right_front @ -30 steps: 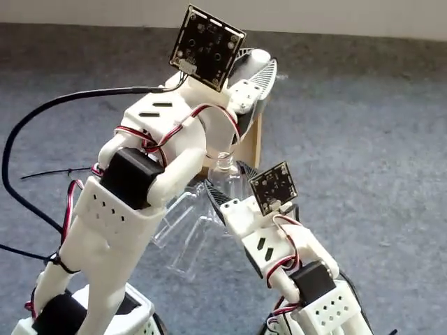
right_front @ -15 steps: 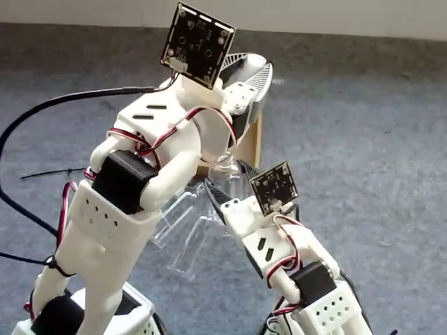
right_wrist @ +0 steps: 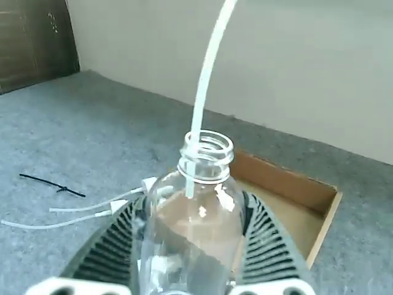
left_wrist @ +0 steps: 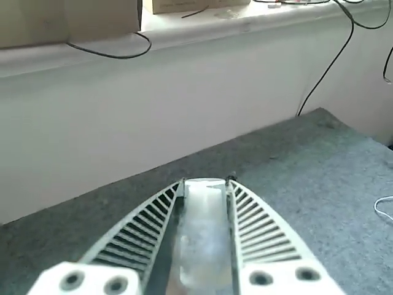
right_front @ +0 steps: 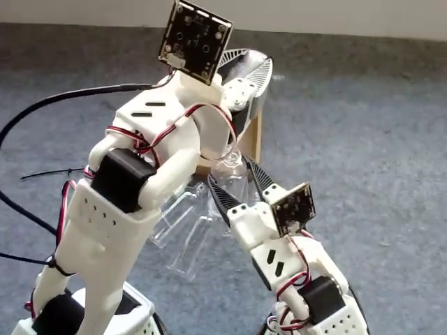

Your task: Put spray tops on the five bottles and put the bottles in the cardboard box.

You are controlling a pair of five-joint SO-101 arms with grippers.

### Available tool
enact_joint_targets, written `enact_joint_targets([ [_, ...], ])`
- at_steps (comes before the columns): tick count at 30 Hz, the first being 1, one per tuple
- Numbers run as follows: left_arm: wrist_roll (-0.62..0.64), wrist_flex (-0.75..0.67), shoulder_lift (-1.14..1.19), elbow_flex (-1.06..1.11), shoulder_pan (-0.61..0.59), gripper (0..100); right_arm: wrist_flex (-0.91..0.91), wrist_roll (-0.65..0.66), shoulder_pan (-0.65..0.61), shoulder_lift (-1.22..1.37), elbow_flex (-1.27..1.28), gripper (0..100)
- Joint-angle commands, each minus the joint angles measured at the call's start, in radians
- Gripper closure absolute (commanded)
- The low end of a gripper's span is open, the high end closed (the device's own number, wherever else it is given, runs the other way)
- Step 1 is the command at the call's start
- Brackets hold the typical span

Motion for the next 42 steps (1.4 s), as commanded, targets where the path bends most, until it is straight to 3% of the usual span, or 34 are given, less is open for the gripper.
enact_joint_targets([
  [1, 0.011, 0.000, -0.018, -0.081, 0.016, 98, -0.002, -0.002, -0.002, 0.039, -0.018, 99.5],
  [6, 0.006, 0.107, -0.021, -0.033, 0.016, 98, -0.002, -0.005, -0.002, 0.050, -0.018, 99.5],
  [18, 0.000, 0.109, -0.088, 0.288, 0.016, 97, -0.002, -0.005, -0.001, 0.050, -0.018, 99.5],
  [20, -0.054, 0.107, -0.151, 0.348, 0.016, 97, -0.002, -0.008, 0.016, 0.050, -0.018, 99.5],
  [26, -0.130, 0.112, -0.320, 0.476, 0.008, 86, -0.002, -0.009, 0.038, 0.053, -0.018, 99.5],
  [34, -0.132, 0.106, -0.378, 0.384, 0.007, 86, -0.002, -0.008, 0.038, 0.056, -0.015, 99.5],
  [42, -0.133, 0.112, -0.133, 0.211, -0.079, 86, -0.001, -0.005, 0.038, 0.053, -0.015, 99.5],
])
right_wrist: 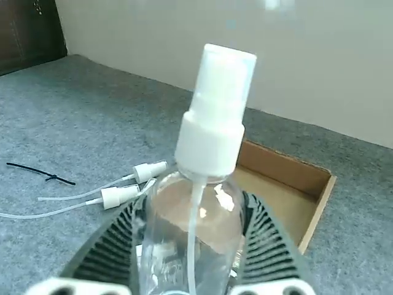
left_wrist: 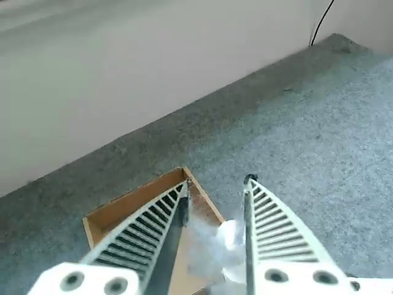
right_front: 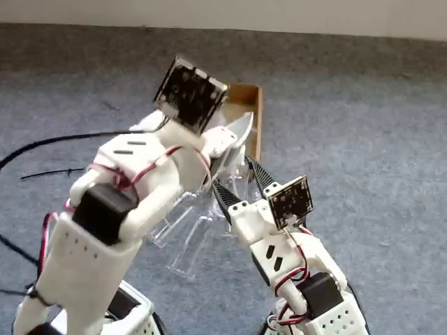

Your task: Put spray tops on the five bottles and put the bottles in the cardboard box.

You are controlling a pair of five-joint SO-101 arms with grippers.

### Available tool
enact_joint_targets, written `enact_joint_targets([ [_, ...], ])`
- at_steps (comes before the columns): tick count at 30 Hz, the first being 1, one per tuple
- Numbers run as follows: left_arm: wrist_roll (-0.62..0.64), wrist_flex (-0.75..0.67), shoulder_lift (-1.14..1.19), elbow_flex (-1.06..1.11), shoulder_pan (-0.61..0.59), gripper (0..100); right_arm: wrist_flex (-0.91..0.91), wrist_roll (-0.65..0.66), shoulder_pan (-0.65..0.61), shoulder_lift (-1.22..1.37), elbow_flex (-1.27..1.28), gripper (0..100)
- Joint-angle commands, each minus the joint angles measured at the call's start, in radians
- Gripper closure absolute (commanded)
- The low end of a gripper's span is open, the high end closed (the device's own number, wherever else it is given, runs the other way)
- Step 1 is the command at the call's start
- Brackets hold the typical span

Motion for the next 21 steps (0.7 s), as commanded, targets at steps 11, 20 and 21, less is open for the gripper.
enact_joint_targets([
  [11, -0.092, 0.002, 0.013, 0.114, -0.053, 89, -0.001, -0.005, 0.013, 0.008, -0.015, 99.5],
  [20, -0.092, 0.002, -0.087, 0.193, -0.013, 89, -0.001, -0.005, 0.013, 0.010, -0.015, 99.5],
  [21, -0.092, 0.003, -0.088, 0.185, -0.002, 89, -0.001, -0.005, 0.013, 0.010, -0.015, 99.5],
])
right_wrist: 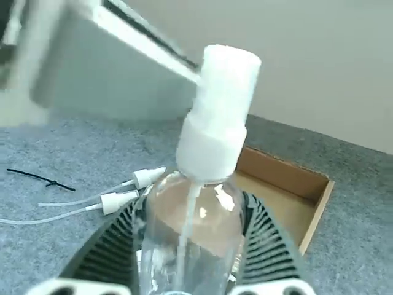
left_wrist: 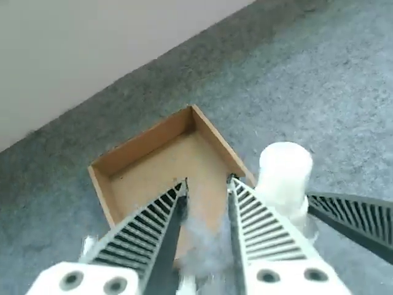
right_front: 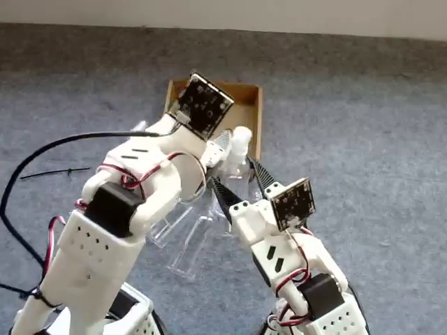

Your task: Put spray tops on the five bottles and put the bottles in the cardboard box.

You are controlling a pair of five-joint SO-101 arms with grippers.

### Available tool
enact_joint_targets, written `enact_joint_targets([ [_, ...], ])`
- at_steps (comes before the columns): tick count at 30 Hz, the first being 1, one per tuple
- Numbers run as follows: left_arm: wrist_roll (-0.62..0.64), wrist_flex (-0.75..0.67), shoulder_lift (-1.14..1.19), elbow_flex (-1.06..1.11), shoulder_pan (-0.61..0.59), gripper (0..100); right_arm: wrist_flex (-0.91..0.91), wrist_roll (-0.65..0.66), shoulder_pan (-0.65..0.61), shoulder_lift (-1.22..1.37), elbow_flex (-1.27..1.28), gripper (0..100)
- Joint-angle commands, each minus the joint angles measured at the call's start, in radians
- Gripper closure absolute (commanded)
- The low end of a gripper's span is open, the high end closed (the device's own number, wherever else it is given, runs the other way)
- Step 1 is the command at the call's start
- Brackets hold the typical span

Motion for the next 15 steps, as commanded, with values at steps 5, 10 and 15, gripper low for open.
enact_joint_targets([
  [5, -0.002, 0.008, -0.044, -0.113, -0.027, 90, 0.001, -0.005, 0.013, -0.001, -0.018, 99.5],
  [10, 0.000, 0.009, -0.044, -0.174, -0.209, 90, -0.004, -0.003, 0.016, 0.001, -0.021, 99.5],
  [15, 0.005, 0.046, -0.042, -0.059, -0.403, 90, -0.050, -0.003, 0.067, 0.090, -0.113, 99.5],
])
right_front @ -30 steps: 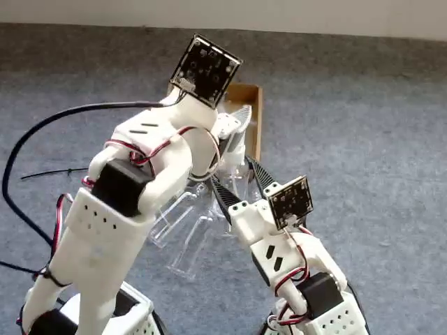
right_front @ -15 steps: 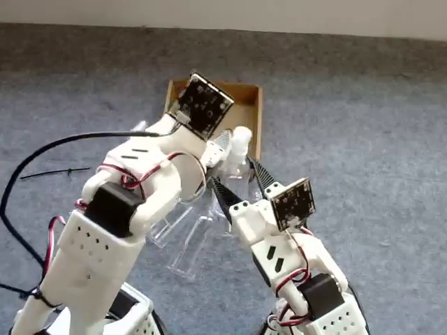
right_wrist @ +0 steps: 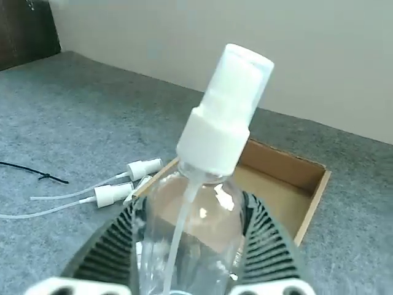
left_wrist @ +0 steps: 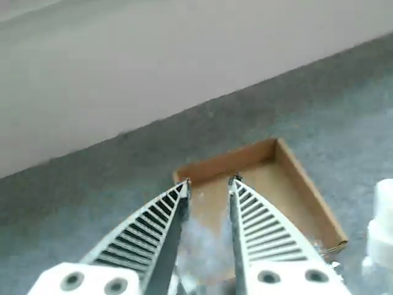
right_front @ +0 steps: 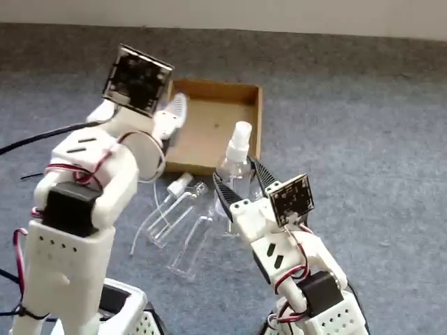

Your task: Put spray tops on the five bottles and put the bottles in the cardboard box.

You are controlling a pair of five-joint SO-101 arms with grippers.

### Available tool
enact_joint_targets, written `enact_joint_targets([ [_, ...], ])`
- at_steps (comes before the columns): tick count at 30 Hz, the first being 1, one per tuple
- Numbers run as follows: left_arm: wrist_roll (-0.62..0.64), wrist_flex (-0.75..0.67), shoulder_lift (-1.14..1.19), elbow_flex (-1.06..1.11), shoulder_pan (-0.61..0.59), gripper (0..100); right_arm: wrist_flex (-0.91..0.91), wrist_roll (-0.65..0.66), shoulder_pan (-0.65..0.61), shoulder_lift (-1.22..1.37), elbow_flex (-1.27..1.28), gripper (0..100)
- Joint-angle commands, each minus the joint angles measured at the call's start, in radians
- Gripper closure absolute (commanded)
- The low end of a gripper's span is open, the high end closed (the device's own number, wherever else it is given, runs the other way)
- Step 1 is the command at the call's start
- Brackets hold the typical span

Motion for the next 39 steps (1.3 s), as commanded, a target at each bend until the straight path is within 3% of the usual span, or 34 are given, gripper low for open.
enact_joint_targets([
  [1, 0.008, 0.023, -0.022, 0.096, -0.196, 90, -0.053, -0.003, 0.044, 0.125, -0.142, 99.5],
  [7, 0.008, -0.051, -0.022, 0.367, -0.464, 90, -0.176, -0.005, 0.044, 0.576, -0.404, 99.5],
  [12, 0.002, -0.120, -0.024, 0.378, -0.483, 89, -0.194, -0.003, 0.030, 0.800, -0.553, 99.5],
  [16, 0.003, -0.115, -0.013, 0.168, -0.401, 89, -0.196, 0.029, 0.001, 0.730, -0.435, 99.5],
  [21, 0.003, 0.037, -0.013, -0.087, -0.150, 89, -0.196, 0.074, -0.019, 0.479, -0.234, 99.5],
  [29, 0.006, -0.008, -0.012, -0.128, 0.189, 89, -0.191, 0.078, -0.019, 0.151, 0.002, 99.5],
  [33, 0.003, -0.054, 0.025, -0.131, 0.240, 83, -0.188, 0.080, -0.019, 0.070, 0.064, 99.5],
  [39, 0.006, -0.071, 0.239, -0.188, 0.245, 84, -0.188, 0.080, -0.016, 0.048, 0.079, 99.5],
])
